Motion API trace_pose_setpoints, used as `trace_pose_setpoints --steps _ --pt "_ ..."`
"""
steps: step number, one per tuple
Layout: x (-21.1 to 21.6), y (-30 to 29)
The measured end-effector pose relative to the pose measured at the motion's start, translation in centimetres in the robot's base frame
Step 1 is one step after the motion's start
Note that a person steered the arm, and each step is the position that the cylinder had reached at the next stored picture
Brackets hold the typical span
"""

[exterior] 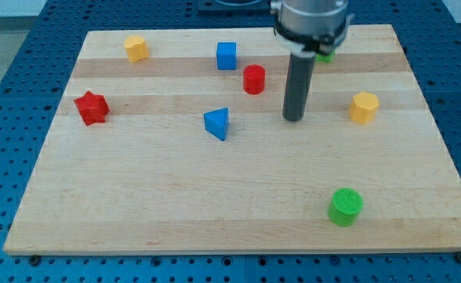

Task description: Push the red circle horizontally to the left side of the green circle

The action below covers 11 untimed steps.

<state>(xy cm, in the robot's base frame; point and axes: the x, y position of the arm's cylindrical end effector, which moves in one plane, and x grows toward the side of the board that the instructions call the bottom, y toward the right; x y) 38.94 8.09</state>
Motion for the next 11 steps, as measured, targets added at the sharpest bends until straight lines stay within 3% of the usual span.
trace_pose_setpoints --steps 1,3,4,7,9,11 --pt "-6.3 0.2" --pt "-4.7 -7.6" --pt "1.8 -12.5" --pt "-3.7 -15.7" --pt "-1.7 -24.3" --pt "-2.1 -25.9"
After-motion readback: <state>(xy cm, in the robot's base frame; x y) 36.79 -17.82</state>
